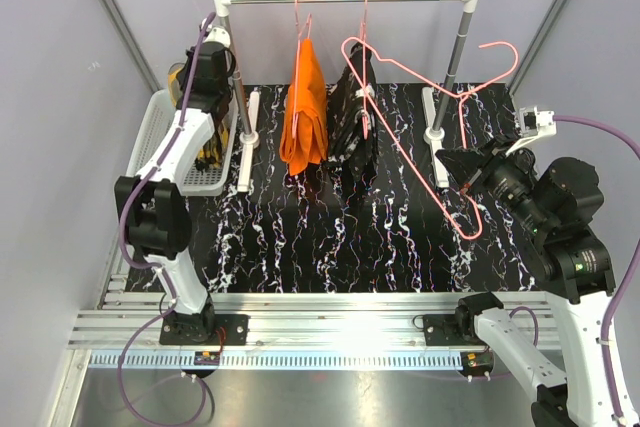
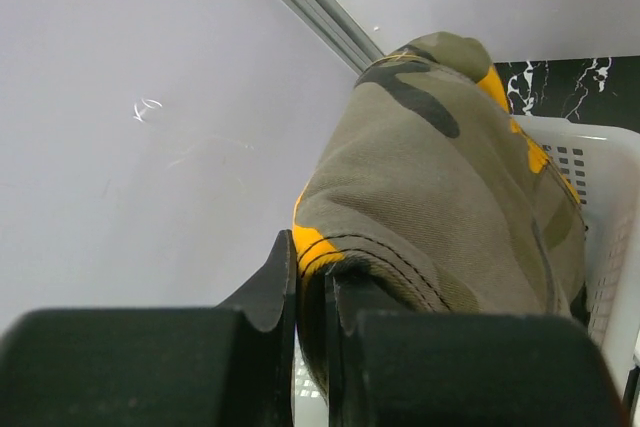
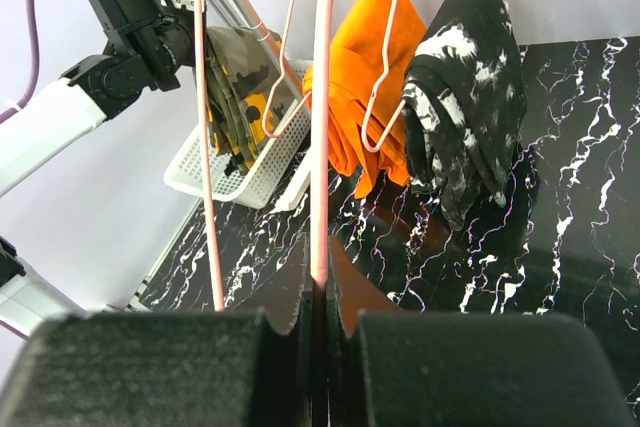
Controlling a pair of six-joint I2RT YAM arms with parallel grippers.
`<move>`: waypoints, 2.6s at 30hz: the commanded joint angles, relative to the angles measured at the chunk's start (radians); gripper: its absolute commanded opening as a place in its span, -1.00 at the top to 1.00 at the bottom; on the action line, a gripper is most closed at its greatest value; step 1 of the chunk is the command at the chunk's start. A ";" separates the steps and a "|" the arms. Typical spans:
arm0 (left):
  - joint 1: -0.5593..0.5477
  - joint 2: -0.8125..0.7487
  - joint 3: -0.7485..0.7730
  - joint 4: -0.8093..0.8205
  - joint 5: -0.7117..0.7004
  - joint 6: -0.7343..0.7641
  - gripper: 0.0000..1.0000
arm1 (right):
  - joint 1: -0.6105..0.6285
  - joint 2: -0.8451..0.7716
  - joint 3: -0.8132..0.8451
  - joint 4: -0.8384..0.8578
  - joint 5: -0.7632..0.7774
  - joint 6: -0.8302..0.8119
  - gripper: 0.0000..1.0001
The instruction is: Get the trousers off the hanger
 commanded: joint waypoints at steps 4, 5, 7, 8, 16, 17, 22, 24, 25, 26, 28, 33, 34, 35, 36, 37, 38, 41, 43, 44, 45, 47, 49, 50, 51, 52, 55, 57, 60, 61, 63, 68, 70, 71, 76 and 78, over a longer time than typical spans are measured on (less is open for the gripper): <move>0.042 -0.062 0.040 0.092 -0.122 -0.070 1.00 | 0.000 0.012 -0.003 0.070 -0.030 0.013 1.00; 0.052 -0.082 0.046 0.086 -0.131 -0.085 1.00 | 0.002 0.014 -0.005 0.073 -0.031 0.017 1.00; 0.086 -0.115 0.075 0.060 -0.154 -0.107 1.00 | 0.000 0.012 -0.008 0.081 -0.033 0.023 1.00; 0.101 -0.147 0.083 0.057 -0.162 -0.105 1.00 | 0.000 0.014 -0.011 0.087 -0.033 0.026 1.00; 0.129 -0.294 -0.004 0.186 -0.208 0.019 1.00 | 0.000 0.027 -0.009 0.107 -0.058 0.043 1.00; 0.129 -0.297 -0.033 0.196 -0.210 0.037 1.00 | 0.000 0.026 -0.008 0.106 -0.058 0.043 1.00; 0.129 -0.253 -0.116 0.279 -0.220 0.099 1.00 | -0.001 0.026 -0.015 0.112 -0.062 0.038 1.00; 0.124 -0.210 -0.124 0.264 -0.202 0.082 1.00 | 0.000 0.021 -0.018 0.113 -0.065 0.035 1.00; 0.120 -0.163 -0.124 0.266 -0.202 0.086 1.00 | 0.002 0.018 -0.020 0.115 -0.062 0.035 1.00; 0.109 -0.129 -0.121 0.269 -0.202 0.093 1.00 | 0.000 0.015 -0.023 0.118 -0.061 0.035 1.00; 0.097 -0.071 -0.109 0.278 -0.216 0.126 1.00 | 0.002 0.014 -0.022 0.115 -0.059 0.032 1.00; 0.066 0.088 -0.015 0.166 -0.219 0.062 1.00 | 0.000 0.006 -0.005 0.100 -0.056 0.029 1.00; 0.065 0.100 0.040 0.114 -0.205 -0.014 1.00 | 0.000 0.001 -0.005 0.098 -0.056 0.029 1.00; 0.065 0.118 0.067 0.033 -0.178 -0.050 1.00 | 0.000 0.000 -0.005 0.097 -0.058 0.030 1.00; 0.065 0.124 0.087 0.002 -0.165 -0.080 1.00 | 0.000 -0.002 -0.005 0.095 -0.056 0.032 1.00; 0.065 0.128 0.117 -0.021 -0.150 -0.129 1.00 | 0.000 -0.005 -0.006 0.097 -0.053 0.033 1.00; 0.066 0.134 0.129 -0.080 -0.109 -0.154 0.86 | 0.000 -0.005 -0.009 0.098 -0.053 0.033 1.00; 0.066 0.125 0.135 -0.130 -0.061 -0.220 0.19 | 0.000 -0.006 -0.012 0.100 -0.053 0.040 1.00; 0.068 0.099 0.140 -0.155 -0.026 -0.274 0.02 | 0.000 -0.003 -0.011 0.100 -0.053 0.043 1.00; 0.066 0.086 0.146 -0.179 0.008 -0.297 0.01 | 0.000 -0.002 -0.011 0.101 -0.053 0.043 1.00; 0.069 0.069 0.147 -0.188 0.032 -0.317 0.01 | 0.000 -0.002 -0.011 0.101 -0.053 0.043 1.00; 0.075 0.008 0.141 -0.201 0.138 -0.363 -0.19 | 0.000 0.003 -0.011 0.100 -0.051 0.043 1.00; 0.091 -0.056 0.128 -0.198 0.197 -0.401 -0.39 | 0.002 0.009 -0.009 0.095 -0.045 0.038 1.00; 0.101 -0.078 0.120 -0.198 0.252 -0.421 -0.69 | 0.000 0.009 -0.009 0.092 -0.035 0.032 1.00; 0.117 -0.096 0.100 -0.199 0.278 -0.476 -0.86 | 0.000 0.012 -0.008 0.089 -0.030 0.030 1.00; 0.149 -0.115 0.089 -0.199 0.310 -0.504 -0.98 | 0.000 0.015 -0.009 0.087 -0.022 0.026 1.00; 0.235 -0.165 0.039 -0.185 0.480 -0.587 -0.98 | 0.000 0.026 -0.011 0.080 0.004 0.015 0.99; 0.256 -0.141 0.049 -0.211 0.472 -0.605 -0.98 | 0.000 0.034 -0.012 0.083 0.007 0.012 0.99; 0.287 -0.032 0.141 -0.339 0.453 -0.639 -0.98 | -0.001 0.055 -0.011 0.081 0.013 -0.009 1.00; 0.296 0.000 0.160 -0.363 0.445 -0.662 -0.98 | 0.000 0.067 -0.006 0.075 0.025 -0.019 1.00; 0.304 0.093 0.203 -0.434 0.447 -0.686 -0.94 | 0.000 0.076 0.012 0.051 0.080 -0.064 1.00; 0.319 0.293 0.305 -0.587 0.494 -0.719 -0.70 | 0.000 0.087 0.061 0.006 0.279 -0.163 1.00; 0.337 0.342 0.296 -0.604 0.532 -0.763 -0.59 | 0.000 0.087 0.073 0.015 0.321 -0.178 1.00; 0.345 0.361 0.290 -0.607 0.551 -0.783 -0.59 | 0.000 0.089 0.077 0.018 0.355 -0.195 1.00; 0.399 0.509 0.292 -0.632 0.732 -0.829 -0.58 | -0.001 0.142 0.104 0.046 0.456 -0.273 1.00; 0.399 0.549 0.339 -0.661 0.787 -0.832 -0.59 | 0.000 0.185 0.121 0.046 0.482 -0.292 1.00</move>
